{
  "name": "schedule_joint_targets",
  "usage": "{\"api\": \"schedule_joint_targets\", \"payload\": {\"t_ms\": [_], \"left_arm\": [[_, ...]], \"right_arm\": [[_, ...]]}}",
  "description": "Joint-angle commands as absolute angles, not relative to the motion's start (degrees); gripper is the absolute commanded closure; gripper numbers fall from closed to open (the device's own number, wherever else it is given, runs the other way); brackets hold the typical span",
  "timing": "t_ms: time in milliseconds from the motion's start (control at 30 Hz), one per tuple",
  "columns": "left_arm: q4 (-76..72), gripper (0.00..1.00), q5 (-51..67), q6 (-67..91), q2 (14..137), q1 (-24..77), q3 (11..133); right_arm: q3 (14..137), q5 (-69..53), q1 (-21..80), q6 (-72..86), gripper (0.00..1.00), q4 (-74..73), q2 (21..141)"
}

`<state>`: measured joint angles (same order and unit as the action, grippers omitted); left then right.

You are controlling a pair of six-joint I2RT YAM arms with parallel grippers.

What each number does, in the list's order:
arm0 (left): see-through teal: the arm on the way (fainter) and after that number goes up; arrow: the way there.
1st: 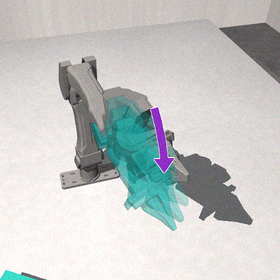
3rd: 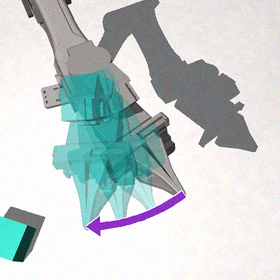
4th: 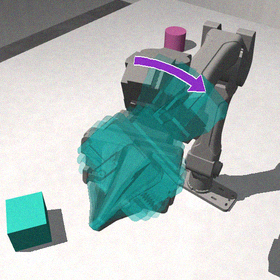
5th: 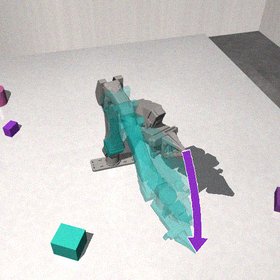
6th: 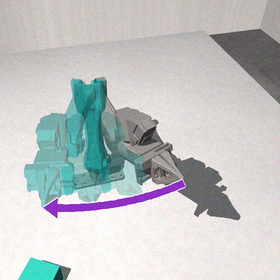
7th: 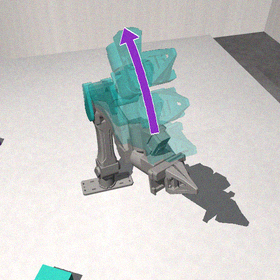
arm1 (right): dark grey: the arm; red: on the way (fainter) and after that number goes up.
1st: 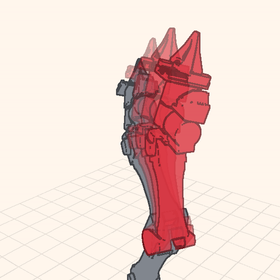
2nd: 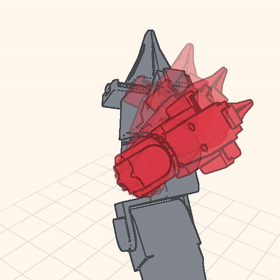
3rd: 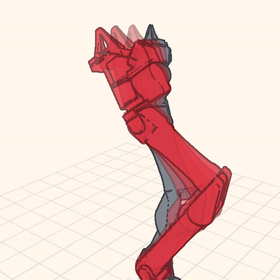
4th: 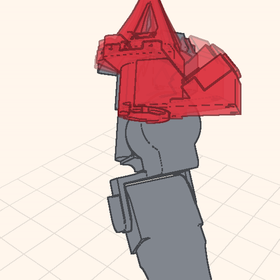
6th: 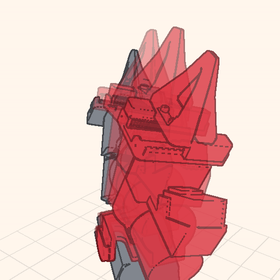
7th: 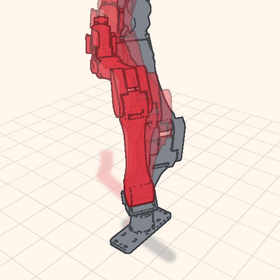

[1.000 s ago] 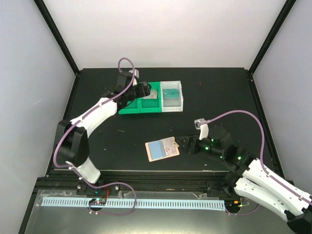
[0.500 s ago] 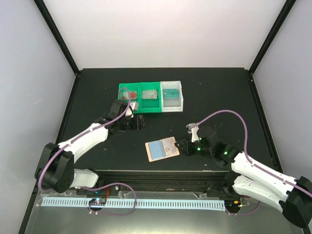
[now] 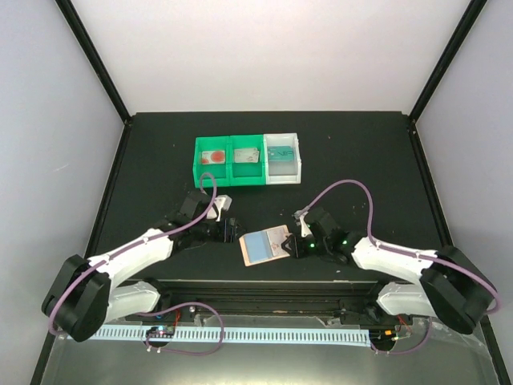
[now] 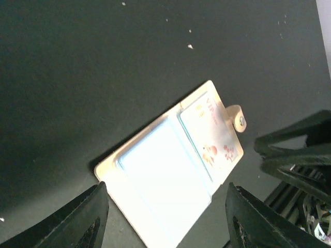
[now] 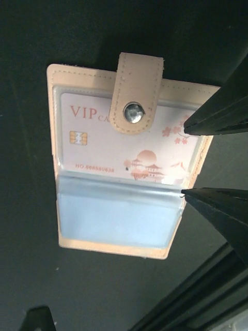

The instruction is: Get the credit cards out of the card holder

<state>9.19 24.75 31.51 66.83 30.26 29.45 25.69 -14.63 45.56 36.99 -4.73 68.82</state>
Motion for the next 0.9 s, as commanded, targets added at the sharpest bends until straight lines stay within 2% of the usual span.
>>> {"api": "schedule_joint_targets", "payload": {"t_ms": [0, 400, 867], "left_arm": [[5.00, 0.36, 26.01, 34.12, 63.64, 31.97, 27.17], [1.97, 0.36, 25.51, 37.18, 62.61, 35.34, 25.05], [-5.25, 0.39, 25.71, 41.80, 66.90, 37.81, 23.95]], "right_arm": [[25.67, -14.77, 45.42, 35.61, 0.72, 0.62, 72.23], [25.96, -10.36, 45.35, 33.52, 0.73, 2.02, 79.26], [24.14, -17.41, 46.69, 36.26, 0.75, 6.21, 80.57]]}}
